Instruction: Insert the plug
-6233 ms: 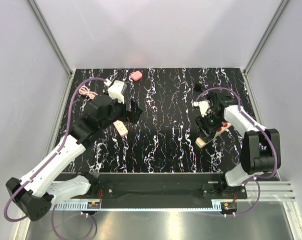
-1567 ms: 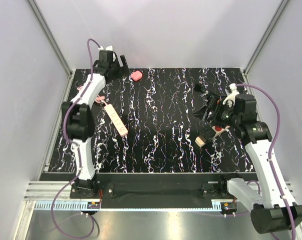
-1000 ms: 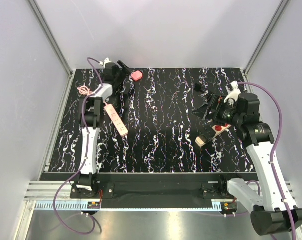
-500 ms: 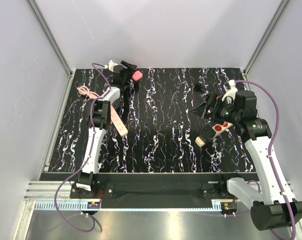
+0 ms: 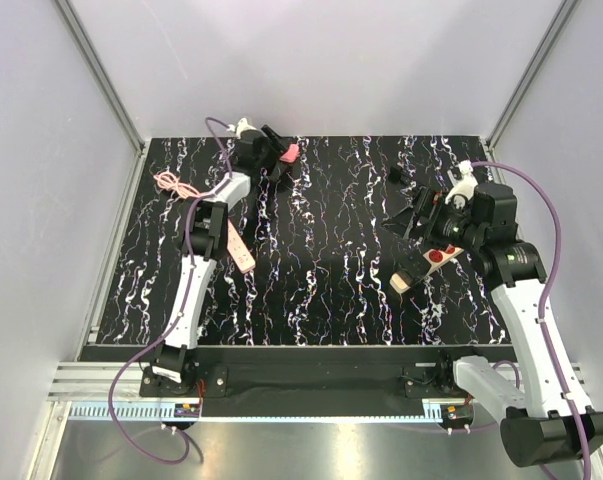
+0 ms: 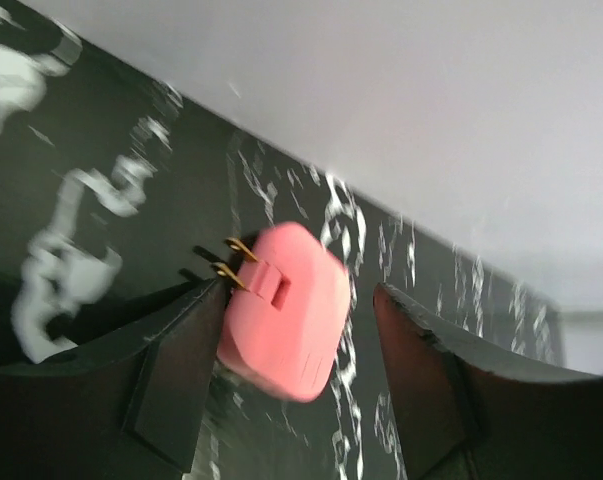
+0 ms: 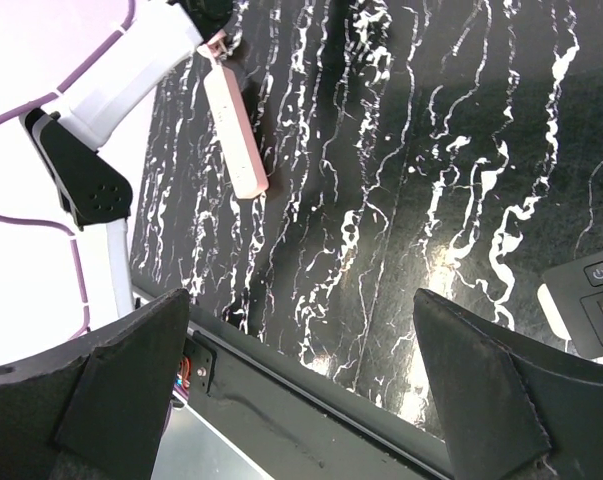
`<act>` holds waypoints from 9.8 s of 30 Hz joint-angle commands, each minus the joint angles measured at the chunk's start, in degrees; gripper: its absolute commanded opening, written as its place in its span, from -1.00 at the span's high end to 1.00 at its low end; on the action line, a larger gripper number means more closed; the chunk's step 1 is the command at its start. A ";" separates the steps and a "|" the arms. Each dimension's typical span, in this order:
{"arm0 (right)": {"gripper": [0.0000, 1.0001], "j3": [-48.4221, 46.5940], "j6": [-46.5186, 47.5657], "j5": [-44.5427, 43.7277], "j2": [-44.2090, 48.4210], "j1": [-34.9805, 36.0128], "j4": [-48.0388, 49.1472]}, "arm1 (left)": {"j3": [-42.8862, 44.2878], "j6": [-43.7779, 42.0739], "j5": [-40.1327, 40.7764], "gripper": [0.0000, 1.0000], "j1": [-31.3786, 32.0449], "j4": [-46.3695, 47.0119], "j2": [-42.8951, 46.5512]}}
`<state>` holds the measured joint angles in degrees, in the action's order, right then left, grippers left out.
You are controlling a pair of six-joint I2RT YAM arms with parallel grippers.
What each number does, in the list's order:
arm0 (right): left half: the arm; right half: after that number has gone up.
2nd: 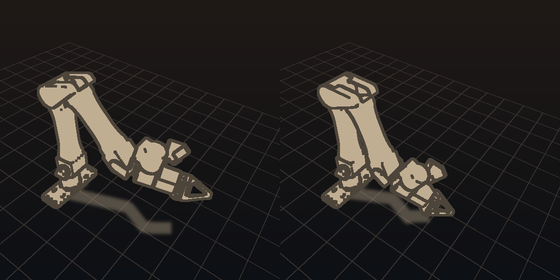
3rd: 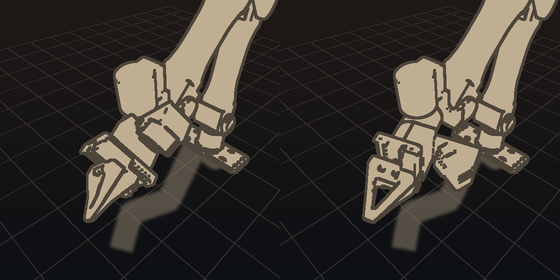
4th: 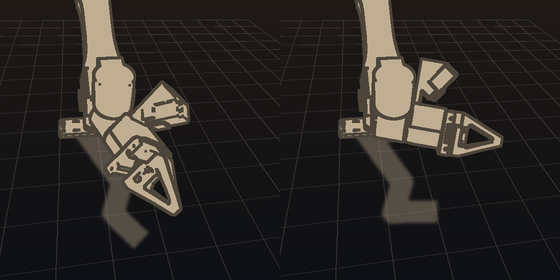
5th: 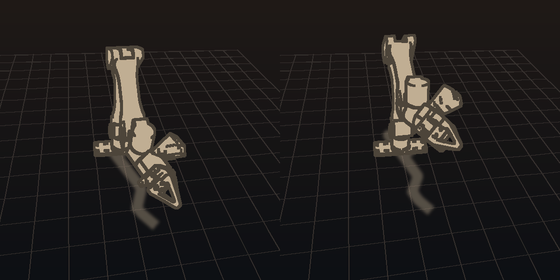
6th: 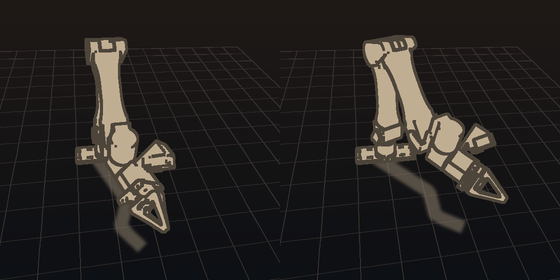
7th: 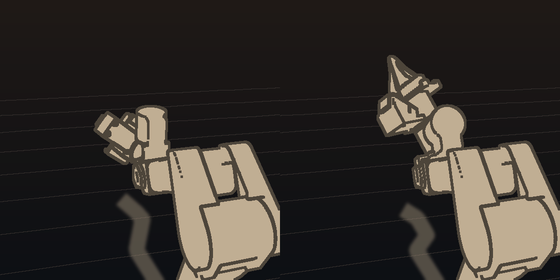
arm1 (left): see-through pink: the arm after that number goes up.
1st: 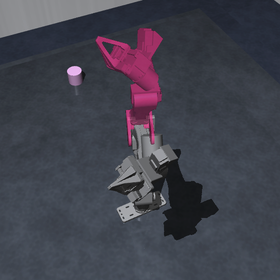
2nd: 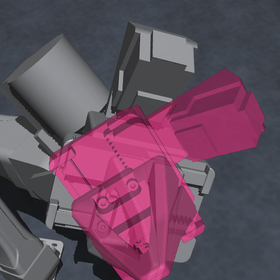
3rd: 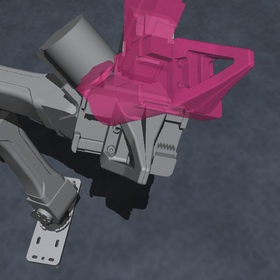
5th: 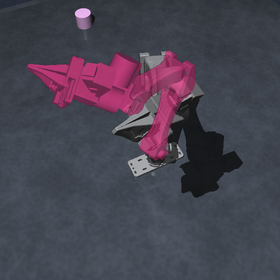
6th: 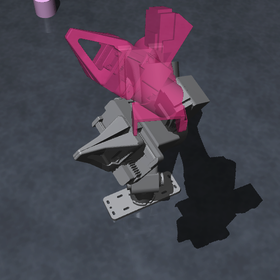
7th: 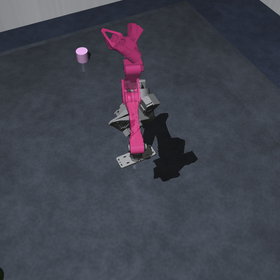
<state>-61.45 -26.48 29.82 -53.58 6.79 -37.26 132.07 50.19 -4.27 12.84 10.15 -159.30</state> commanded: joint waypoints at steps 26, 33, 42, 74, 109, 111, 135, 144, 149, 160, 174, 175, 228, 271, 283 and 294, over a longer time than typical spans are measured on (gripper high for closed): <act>-0.99 3.80 -3.85 3.40 11.57 0.33 -0.28 | -16.17 2.82 -8.65 0.95 2.27 18.44 14.04; -0.99 1.95 -2.61 2.26 9.82 0.25 -1.06 | -11.84 9.30 6.96 1.00 0.87 22.71 8.58; -0.99 -0.16 -2.00 2.78 6.12 0.25 -1.59 | 6.02 15.18 13.76 1.00 0.78 11.56 -3.29; -0.99 1.94 -1.21 -0.28 9.20 0.33 -5.20 | -3.29 10.55 -1.87 1.00 11.67 7.07 1.96; 0.11 -72.11 -5.51 -13.66 -92.66 0.42 16.69 | -67.11 -41.40 1.45 -0.18 22.58 -23.78 92.94; 0.10 -76.08 -6.13 -13.39 -96.43 0.68 16.78 | -69.49 -41.23 1.72 -0.20 22.67 -21.59 94.78; 0.22 -88.23 -5.86 -16.64 -109.01 5.43 12.04 | -72.48 -30.94 -8.03 -0.27 11.77 -16.57 100.15; 0.87 -93.06 -1.92 -19.27 -110.69 8.06 -1.06 | -72.39 -30.86 -7.15 -0.28 10.19 -16.75 101.82; 0.83 -85.95 3.36 -17.79 -107.70 10.09 -4.31 | -72.66 -31.03 -6.19 -0.29 9.66 -16.66 102.61; 0.76 -64.60 7.76 -17.78 -92.07 14.13 -5.91 | -73.27 -30.86 -4.87 -0.31 7.73 -16.13 103.67; 0.73 -70.44 -4.01 -29.55 -90.11 7.72 7.55 | -74.15 -31.21 -3.64 -0.32 7.37 -15.43 103.93; 0.76 -71.86 -5.32 -29.47 -91.86 6.93 7.72 | -74.15 -31.21 -3.72 -0.32 7.37 -15.34 103.93; 0.74 -50.36 6.18 -3.10 -82.67 22.83 19.23 | -63.00 -39.36 -5.66 -0.41 -0.98 -27.53 78.90; -0.73 -1.92 0.29 -12.07 -25.52 22.74 26.97 | -24.49 -88.69 -14.98 -0.86 4.82 -51.64 30.90; -0.82 0.19 1.08 -13.65 -21.04 22.66 25.83 | -22.65 -89.13 -7.33 -0.89 5.97 -51.29 27.29; -0.88 0.45 2.66 -15.50 -20.42 22.22 24.51 | -26.33 -88.34 -6.71 -0.79 5.62 -51.46 28.25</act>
<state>-61.01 -25.26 15.68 -74.78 29.39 -13.19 107.22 -37.60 -12.97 19.03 -41.52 -131.37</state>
